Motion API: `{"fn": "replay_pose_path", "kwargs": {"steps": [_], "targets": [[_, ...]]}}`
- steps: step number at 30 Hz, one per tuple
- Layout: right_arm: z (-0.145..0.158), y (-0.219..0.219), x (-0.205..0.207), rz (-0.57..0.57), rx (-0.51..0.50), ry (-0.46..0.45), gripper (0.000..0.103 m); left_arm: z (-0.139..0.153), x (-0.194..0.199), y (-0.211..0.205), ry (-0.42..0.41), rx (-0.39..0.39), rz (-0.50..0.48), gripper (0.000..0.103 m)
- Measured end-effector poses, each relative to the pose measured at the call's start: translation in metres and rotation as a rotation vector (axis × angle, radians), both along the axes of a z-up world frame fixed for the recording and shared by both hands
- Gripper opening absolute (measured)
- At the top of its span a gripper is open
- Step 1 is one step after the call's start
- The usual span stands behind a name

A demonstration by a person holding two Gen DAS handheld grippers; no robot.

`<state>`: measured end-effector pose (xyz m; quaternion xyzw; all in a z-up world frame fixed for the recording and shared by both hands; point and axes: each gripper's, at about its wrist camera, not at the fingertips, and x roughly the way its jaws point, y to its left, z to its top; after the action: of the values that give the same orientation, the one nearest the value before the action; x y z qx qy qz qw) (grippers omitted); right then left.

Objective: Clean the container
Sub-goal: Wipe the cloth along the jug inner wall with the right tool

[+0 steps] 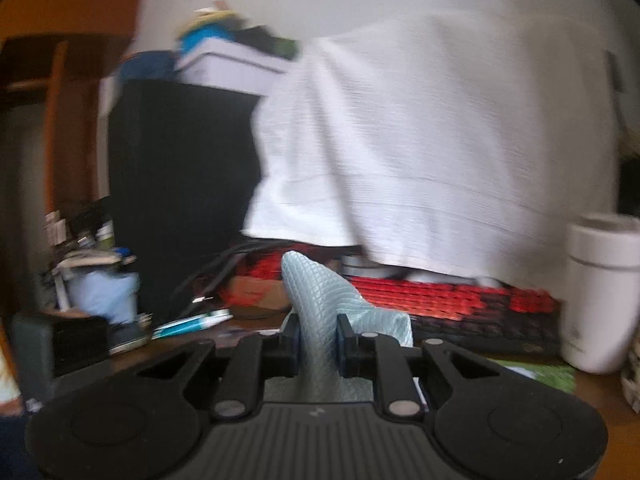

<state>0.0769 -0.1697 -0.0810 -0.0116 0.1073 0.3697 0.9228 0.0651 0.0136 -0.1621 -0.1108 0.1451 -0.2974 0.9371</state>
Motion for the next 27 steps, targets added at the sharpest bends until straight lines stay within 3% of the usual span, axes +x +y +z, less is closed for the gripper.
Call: {"fn": "replay_pose_path", "kwargs": {"steps": [4, 27], "targets": [[0.004, 0.017, -0.013, 0.079, -0.053, -0.048, 0.016, 0.0, 0.0, 0.0, 0.0, 0.0, -0.001, 0.012], [0.004, 0.005, 0.008, -0.06, -0.033, 0.001, 0.016, 0.002, 0.003, 0.0, 0.003, 0.002, -0.004, 0.013]]}}
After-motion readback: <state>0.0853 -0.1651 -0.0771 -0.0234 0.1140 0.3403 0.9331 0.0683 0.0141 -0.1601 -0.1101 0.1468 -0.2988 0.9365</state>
